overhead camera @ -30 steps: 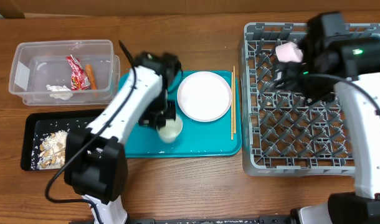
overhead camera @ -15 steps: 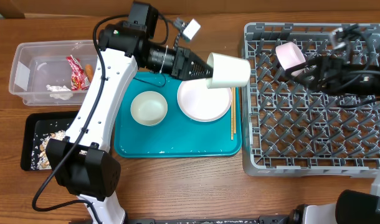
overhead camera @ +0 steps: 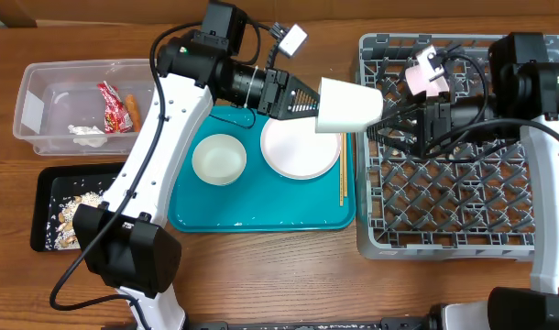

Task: Sort waste into correct bins and load items into the dishwasher
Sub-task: 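Lift the white cup and pass it to the right gripper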

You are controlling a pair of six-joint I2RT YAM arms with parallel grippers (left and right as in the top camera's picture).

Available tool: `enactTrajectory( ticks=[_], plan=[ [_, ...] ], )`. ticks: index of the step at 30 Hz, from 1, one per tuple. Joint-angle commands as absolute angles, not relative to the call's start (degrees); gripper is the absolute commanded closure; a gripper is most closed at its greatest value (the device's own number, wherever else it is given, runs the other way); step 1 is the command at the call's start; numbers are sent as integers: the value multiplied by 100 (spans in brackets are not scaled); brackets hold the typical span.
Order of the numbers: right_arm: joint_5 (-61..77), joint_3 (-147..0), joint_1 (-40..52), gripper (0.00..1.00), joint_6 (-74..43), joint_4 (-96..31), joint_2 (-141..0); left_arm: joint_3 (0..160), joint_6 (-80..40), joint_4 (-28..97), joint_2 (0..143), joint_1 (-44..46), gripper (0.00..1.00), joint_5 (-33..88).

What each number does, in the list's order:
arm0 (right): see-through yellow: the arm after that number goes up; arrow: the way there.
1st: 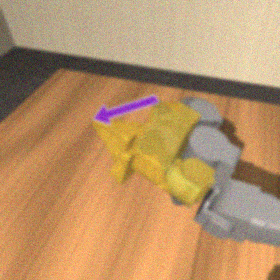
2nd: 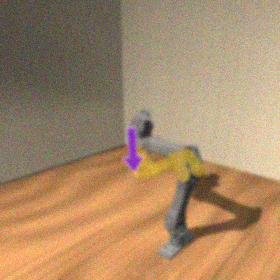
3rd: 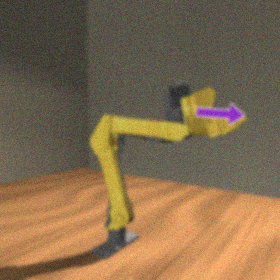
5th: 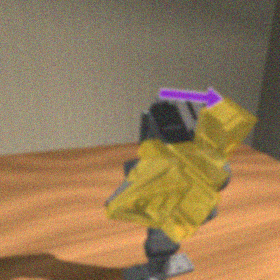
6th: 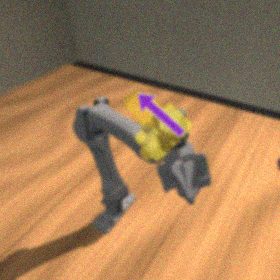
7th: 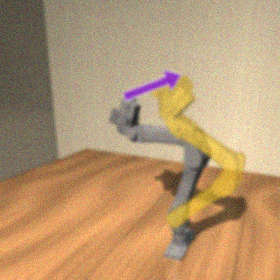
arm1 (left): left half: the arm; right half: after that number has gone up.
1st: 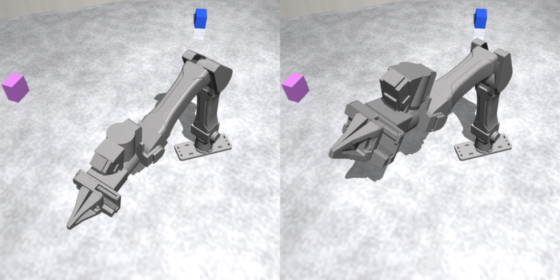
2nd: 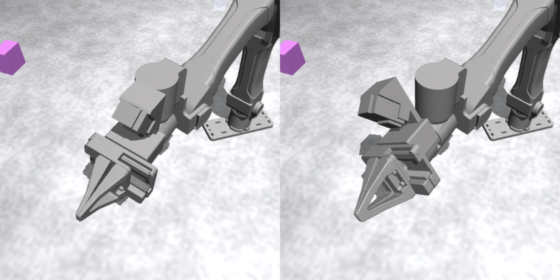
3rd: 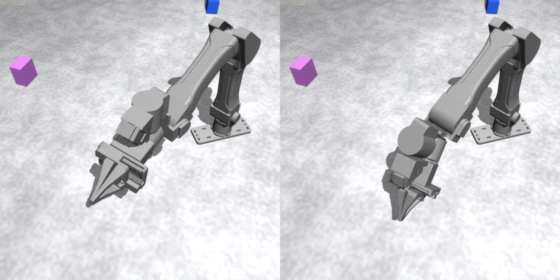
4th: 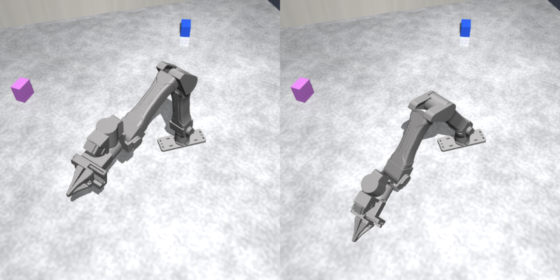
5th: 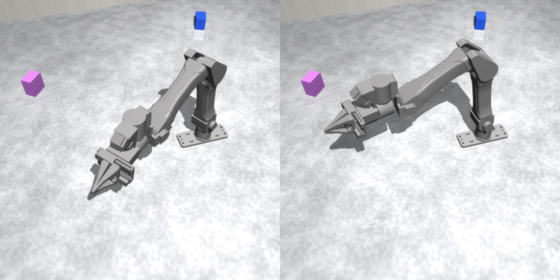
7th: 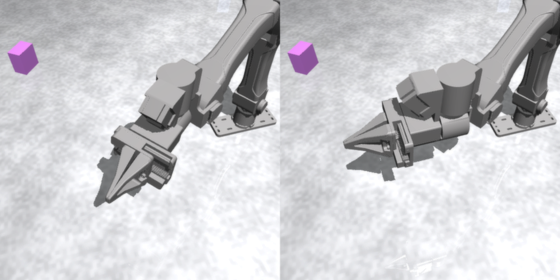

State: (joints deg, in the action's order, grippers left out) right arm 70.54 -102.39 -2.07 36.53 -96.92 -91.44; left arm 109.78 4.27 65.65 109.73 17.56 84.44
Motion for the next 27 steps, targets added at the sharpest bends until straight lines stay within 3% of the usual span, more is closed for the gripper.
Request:
enactTrajectory(
  ticks=[1,10,16,27],
  plan=[
    [7476,-10230,-143,0,3800,-9620,-9021,11074,515,6554,10908,1776,96,8543],
    [7959,-10230,-115,0,3795,-9279,-9024,11074,515,6567,10908,1883,96,8512],
    [7859,-10230,196,12,3795,-9268,-9024,11074,513,6569,10908,1883,96,8514],
    [7620,-10230,423,17,3791,-8866,-9024,11074,515,6576,10908,1883,96,8510]
  ],
)
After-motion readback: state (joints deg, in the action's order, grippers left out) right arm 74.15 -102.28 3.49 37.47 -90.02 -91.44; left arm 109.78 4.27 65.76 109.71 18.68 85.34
